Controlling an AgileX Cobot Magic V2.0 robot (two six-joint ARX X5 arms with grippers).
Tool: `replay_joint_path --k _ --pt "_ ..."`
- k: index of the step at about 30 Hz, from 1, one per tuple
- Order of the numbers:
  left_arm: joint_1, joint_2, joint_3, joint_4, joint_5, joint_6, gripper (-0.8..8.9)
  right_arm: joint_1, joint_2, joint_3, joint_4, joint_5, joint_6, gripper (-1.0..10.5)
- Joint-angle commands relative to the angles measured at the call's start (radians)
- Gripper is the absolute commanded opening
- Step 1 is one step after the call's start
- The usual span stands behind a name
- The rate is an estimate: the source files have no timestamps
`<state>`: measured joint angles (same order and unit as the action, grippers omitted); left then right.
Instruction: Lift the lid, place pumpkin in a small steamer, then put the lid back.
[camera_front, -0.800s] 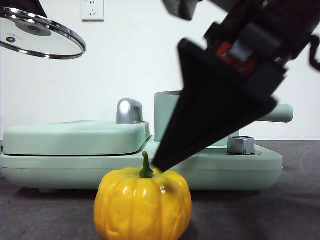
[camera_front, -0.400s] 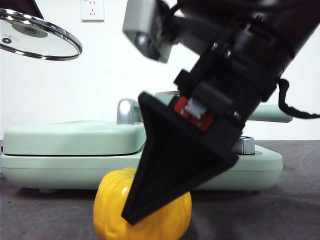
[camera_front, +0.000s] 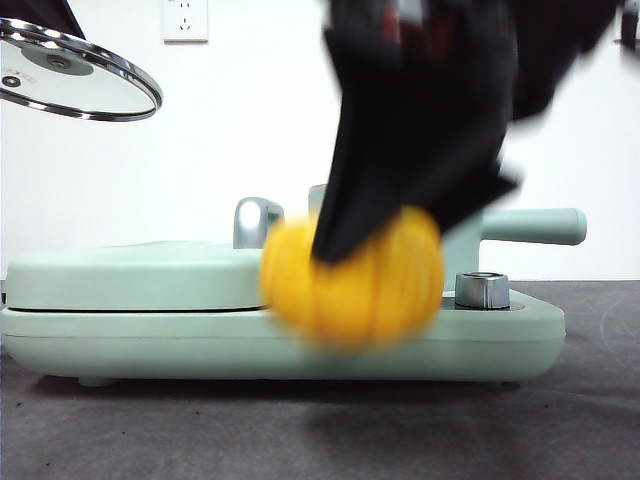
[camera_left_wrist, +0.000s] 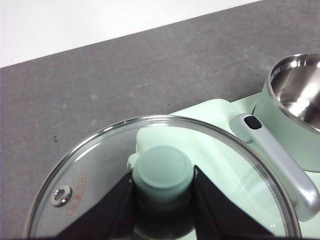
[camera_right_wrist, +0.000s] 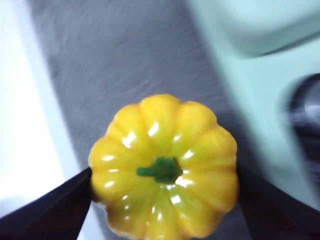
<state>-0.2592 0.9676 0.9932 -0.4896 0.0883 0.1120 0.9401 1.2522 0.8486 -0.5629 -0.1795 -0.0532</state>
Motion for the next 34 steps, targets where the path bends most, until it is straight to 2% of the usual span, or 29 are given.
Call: replay_joint_path --k 1,3,5,10,12,23,28,34 --pt "0.0 0.003 0.017 0.032 0.005 0.006 0.15 -0.006 -0.023 0.102 -0.189 0.115 0.155 3.7" --pt "0.003 0.005 0.017 0.032 0.005 0.006 0.15 -0.028 -0.026 0.183 -0.338 0.163 0.211 3.7" --pt "0.007 0.006 0.017 0.032 0.005 0.006 0.15 -0.057 -0.024 0.252 -0.443 0.172 0.233 3.7" --pt "0.006 0.006 0.017 0.033 0.005 0.006 0.15 -0.143 -0.002 0.415 -0.588 0.145 0.233 3.7" --pt "0.006 0.006 0.017 0.033 0.005 0.006 0.15 -0.188 0.022 0.488 -0.624 0.145 0.209 3.7" --pt "0.006 0.014 0.017 0.033 0.005 0.002 0.15 -0.359 0.306 0.848 -0.651 0.146 0.039 3.7" --pt "0.006 0.014 0.017 0.033 0.005 0.002 0.15 -0.392 0.453 0.947 -0.598 0.151 0.0 3.7" --pt "0.006 0.014 0.017 0.034 0.005 0.003 0.15 -0.4 0.569 0.962 -0.51 0.15 -0.02 3.7"
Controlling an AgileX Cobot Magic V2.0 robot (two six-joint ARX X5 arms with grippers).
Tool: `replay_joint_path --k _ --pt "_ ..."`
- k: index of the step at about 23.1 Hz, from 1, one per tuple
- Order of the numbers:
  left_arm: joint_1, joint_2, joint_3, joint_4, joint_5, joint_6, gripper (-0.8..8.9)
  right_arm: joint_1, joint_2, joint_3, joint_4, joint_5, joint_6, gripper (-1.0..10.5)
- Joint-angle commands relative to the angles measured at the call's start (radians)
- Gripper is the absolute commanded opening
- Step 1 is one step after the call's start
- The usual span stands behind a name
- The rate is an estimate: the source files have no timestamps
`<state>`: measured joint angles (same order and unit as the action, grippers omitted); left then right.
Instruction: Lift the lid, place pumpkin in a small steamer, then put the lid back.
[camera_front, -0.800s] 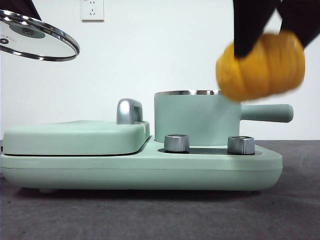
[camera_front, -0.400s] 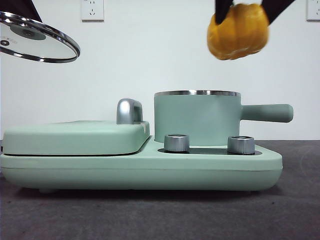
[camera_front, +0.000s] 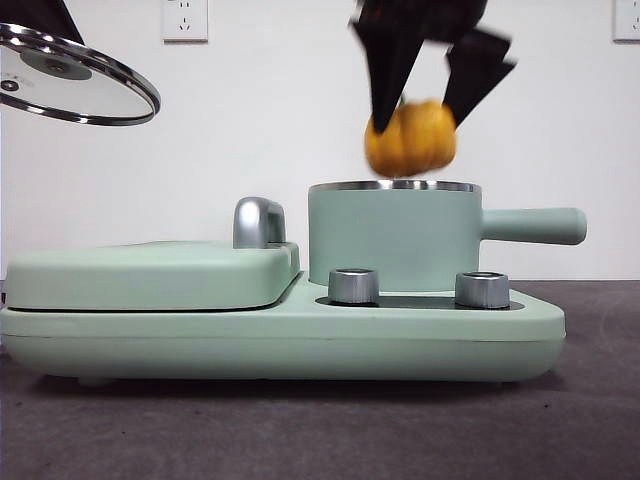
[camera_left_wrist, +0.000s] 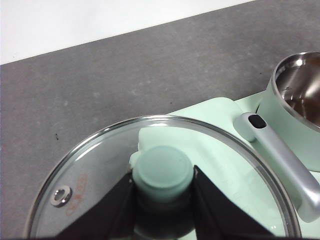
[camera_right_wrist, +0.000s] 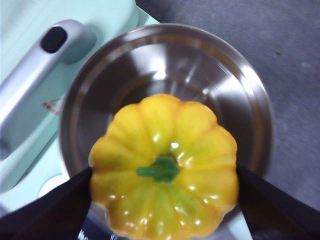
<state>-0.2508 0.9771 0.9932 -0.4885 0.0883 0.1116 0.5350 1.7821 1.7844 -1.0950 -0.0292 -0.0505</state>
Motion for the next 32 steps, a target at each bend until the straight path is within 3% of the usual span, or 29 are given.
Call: replay_joint_path --k 1,8,19,23,28,32 --pt "-0.002 0.004 0.017 0.032 0.005 0.003 0.15 0.005 0.055 0.026 0.034 -0.001 -0.031 3.7" --pt "-0.002 0.004 0.017 0.032 0.005 0.003 0.15 0.005 0.156 0.026 0.124 -0.003 -0.047 3.7" --pt "-0.002 0.004 0.017 0.032 0.005 0.003 0.15 0.004 0.258 0.026 0.129 -0.005 -0.048 3.7" --pt "-0.002 0.004 0.017 0.032 0.005 0.003 0.15 0.004 0.258 0.026 0.128 -0.007 -0.048 4.9" --pt "-0.002 0.004 0.017 0.032 0.005 0.003 0.15 0.003 0.219 0.069 0.083 0.001 -0.055 4.9" --pt "-0.002 0.004 0.017 0.032 0.005 0.003 0.15 0.003 0.075 0.068 0.097 0.002 -0.051 4.0"
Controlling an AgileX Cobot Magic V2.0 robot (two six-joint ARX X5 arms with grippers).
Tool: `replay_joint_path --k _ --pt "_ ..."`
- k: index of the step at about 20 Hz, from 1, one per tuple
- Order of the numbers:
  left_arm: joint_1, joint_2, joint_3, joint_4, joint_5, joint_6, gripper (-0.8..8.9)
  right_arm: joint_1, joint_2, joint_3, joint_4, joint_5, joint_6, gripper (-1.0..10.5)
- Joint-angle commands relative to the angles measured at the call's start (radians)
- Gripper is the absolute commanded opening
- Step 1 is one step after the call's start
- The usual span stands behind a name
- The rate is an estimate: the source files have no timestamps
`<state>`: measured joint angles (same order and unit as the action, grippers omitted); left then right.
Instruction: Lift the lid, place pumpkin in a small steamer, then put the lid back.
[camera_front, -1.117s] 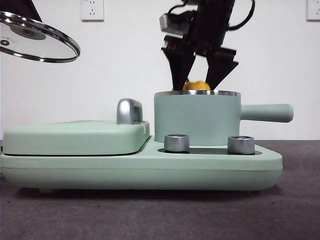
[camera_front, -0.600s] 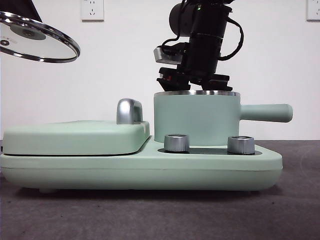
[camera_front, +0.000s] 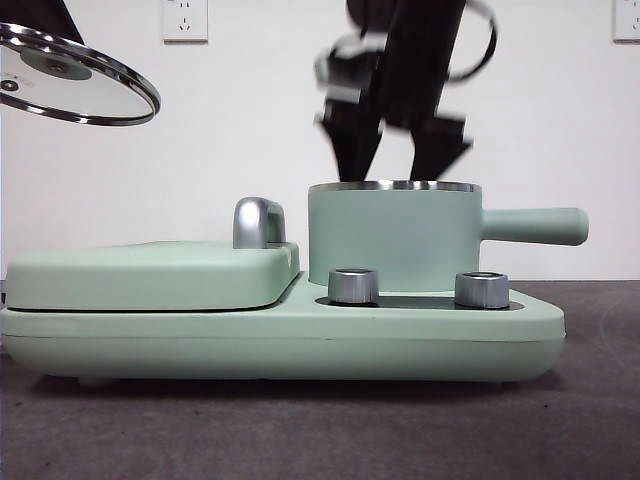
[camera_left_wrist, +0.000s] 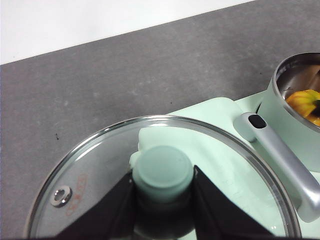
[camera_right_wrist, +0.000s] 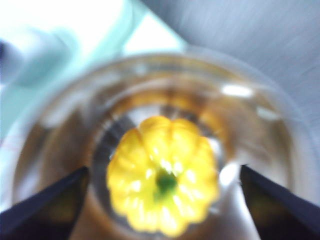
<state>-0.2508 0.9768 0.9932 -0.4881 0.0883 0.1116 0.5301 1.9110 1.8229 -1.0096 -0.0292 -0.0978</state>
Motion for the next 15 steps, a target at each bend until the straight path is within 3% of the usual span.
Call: replay_joint_path --k 1,3,8,15 --pt "-0.002 0.005 0.017 0.032 0.005 0.003 0.15 0.008 -0.102 0.011 0.02 0.002 -0.003 4.0" --pt "-0.002 0.005 0.017 0.033 0.005 0.003 0.14 0.005 -0.218 -0.077 0.082 0.003 0.004 4.0" --pt "-0.006 0.005 0.017 0.04 0.026 0.003 0.14 0.002 -0.587 -0.484 0.38 0.005 0.091 4.0" --pt "-0.041 0.006 0.017 0.143 0.166 0.003 0.14 0.015 -0.936 -0.809 0.395 0.011 0.159 4.0"
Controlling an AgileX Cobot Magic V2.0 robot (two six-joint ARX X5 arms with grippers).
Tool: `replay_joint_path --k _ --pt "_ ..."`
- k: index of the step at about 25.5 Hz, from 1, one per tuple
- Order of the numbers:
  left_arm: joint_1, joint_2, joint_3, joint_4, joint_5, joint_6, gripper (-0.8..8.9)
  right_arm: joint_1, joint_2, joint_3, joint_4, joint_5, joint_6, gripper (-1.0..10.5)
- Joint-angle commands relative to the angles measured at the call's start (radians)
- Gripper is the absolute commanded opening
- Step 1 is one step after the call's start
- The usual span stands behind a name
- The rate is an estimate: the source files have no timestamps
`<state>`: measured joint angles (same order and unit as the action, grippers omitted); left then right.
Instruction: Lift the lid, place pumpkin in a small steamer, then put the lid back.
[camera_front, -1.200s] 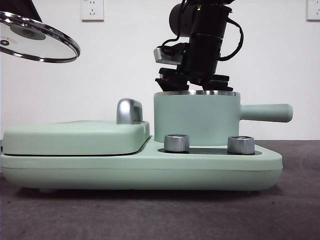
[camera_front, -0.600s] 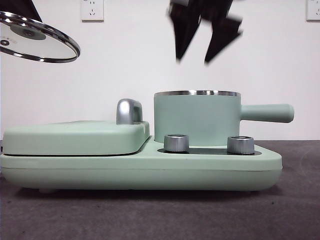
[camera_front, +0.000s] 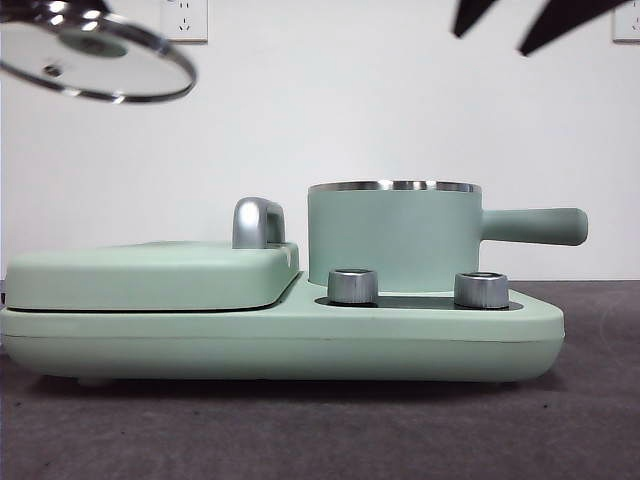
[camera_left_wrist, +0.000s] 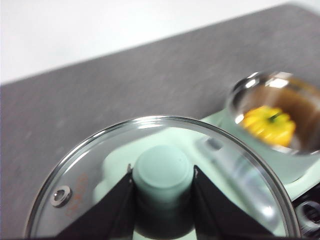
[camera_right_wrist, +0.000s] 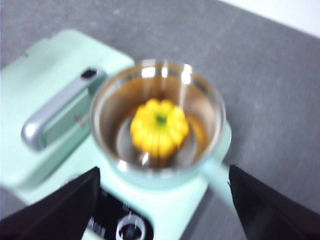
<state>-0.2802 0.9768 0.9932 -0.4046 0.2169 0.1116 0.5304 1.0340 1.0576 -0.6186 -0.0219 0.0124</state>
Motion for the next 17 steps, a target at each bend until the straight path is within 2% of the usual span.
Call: replay_joint_path --k 1,4,9,13,17 --pt "-0.02 0.009 0.017 0.08 0.056 0.003 0.14 0.019 -0.099 -0.074 0.0 0.004 0.062 4.0" --pt "-0.049 0.021 0.017 0.133 0.088 0.003 0.14 0.026 -0.2 -0.144 -0.029 0.004 0.092 4.0" --pt "-0.111 0.067 0.018 0.211 0.086 -0.007 0.15 0.027 -0.319 -0.206 -0.111 0.004 0.121 4.0" --pt "-0.174 0.13 0.018 0.299 0.023 -0.026 0.15 0.027 -0.38 -0.208 -0.145 -0.001 0.178 4.0" --pt "-0.229 0.218 0.019 0.433 0.019 -0.027 0.15 0.027 -0.428 -0.208 -0.146 0.0 0.198 4.0"
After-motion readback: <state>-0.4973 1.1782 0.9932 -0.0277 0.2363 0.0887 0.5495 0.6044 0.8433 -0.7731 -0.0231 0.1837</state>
